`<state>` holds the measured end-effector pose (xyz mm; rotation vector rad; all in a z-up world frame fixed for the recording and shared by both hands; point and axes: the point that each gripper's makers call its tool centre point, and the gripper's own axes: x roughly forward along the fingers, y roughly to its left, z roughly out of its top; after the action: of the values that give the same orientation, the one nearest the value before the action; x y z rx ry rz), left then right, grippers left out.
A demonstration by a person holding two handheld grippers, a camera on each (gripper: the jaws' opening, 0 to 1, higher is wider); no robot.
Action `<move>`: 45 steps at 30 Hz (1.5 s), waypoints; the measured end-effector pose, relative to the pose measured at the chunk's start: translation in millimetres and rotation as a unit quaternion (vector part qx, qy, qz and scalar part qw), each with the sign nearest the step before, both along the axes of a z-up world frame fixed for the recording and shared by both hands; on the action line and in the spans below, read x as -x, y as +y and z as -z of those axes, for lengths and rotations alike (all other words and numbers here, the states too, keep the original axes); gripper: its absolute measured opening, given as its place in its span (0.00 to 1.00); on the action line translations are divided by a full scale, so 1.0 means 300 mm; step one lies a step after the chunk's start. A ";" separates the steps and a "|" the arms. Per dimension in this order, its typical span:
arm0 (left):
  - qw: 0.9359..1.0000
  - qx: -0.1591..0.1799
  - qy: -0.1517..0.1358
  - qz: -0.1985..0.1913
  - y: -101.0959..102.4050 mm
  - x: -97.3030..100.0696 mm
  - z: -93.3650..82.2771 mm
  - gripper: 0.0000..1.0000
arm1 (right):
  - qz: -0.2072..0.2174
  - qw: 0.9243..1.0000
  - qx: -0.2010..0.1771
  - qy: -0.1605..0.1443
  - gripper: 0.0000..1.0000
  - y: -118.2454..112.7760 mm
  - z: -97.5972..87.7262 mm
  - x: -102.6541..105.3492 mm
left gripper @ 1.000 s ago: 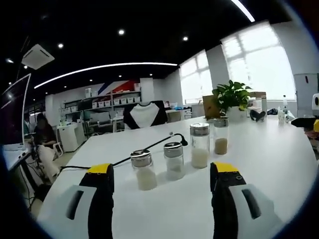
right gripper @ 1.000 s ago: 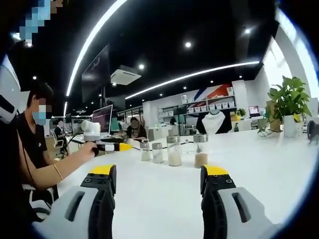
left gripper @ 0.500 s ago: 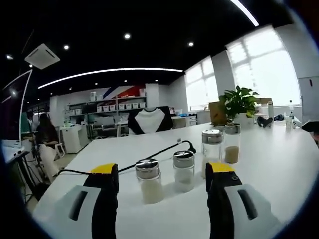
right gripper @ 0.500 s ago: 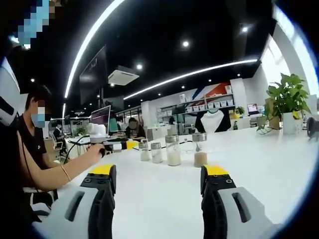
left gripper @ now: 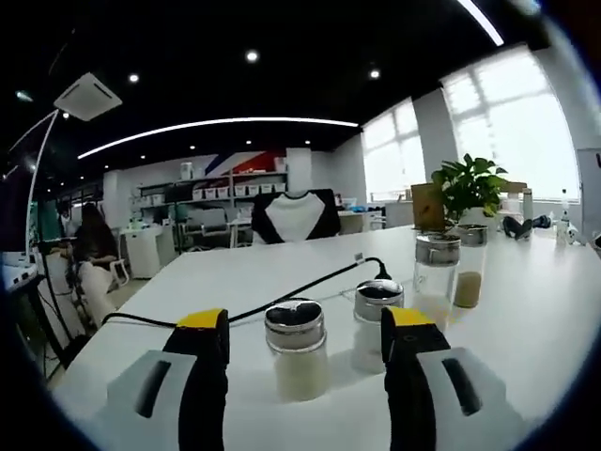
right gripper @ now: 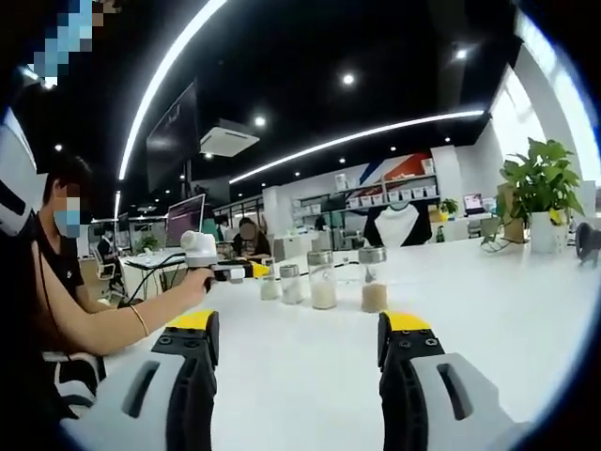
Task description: Rotate the seasoning bottle until the label or dispensing opening points toward the visible target arrow and the bottle remains upright within the marked orientation range
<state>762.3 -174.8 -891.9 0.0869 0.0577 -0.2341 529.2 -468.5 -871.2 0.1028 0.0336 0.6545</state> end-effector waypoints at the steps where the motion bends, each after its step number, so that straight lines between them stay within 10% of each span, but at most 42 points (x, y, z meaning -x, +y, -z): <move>1: 1.000 -0.007 0.002 -0.010 0.011 -0.004 0.010 0.64 | 0.003 1.000 0.002 0.002 0.69 -0.004 0.004 0.000; 16: 0.999 0.021 0.043 0.015 0.014 -0.049 0.090 0.55 | 0.011 1.000 0.008 -0.002 0.69 -0.008 0.000 -0.007; 45: 0.998 0.008 0.028 0.053 0.027 -0.103 0.088 0.34 | 0.026 0.999 0.030 0.016 0.67 -0.008 0.030 0.002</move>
<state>793.2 -166.7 -918.4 0.0683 0.1064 -0.3422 528.6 -470.9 -880.3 0.0563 0.0803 0.5990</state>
